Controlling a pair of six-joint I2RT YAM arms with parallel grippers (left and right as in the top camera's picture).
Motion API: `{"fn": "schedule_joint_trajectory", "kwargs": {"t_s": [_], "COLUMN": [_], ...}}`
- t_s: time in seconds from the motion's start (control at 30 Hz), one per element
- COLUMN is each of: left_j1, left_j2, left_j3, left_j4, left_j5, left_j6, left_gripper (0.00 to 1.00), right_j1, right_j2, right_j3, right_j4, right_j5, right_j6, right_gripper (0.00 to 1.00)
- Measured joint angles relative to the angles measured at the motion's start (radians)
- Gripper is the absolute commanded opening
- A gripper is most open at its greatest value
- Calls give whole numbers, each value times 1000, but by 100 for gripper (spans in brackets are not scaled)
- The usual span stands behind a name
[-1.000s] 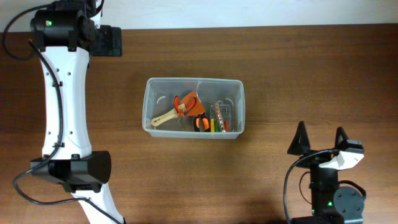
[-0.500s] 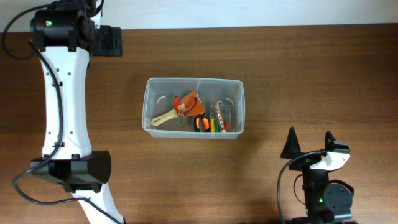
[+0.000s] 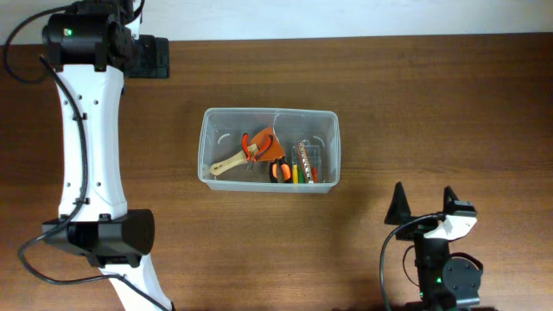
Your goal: Pack container
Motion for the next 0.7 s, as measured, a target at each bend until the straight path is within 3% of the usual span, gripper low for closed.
{"fn": "schedule_joint_trajectory", "kwargs": {"t_s": [0.4, 0.7], "left_j1": [0, 0], "left_j2": [0, 0], "left_j3": [0, 0], "left_j4": [0, 0], "left_j5": [0, 0], "left_j6": [0, 0], "left_gripper": [99, 99], "right_j1": [0, 0], "right_j2": [-13, -13], "right_j3": [-47, -55], "right_j4": [4, 3], "right_j5": [-53, -117], "right_j6": [-52, -225], "right_gripper": [99, 99]}}
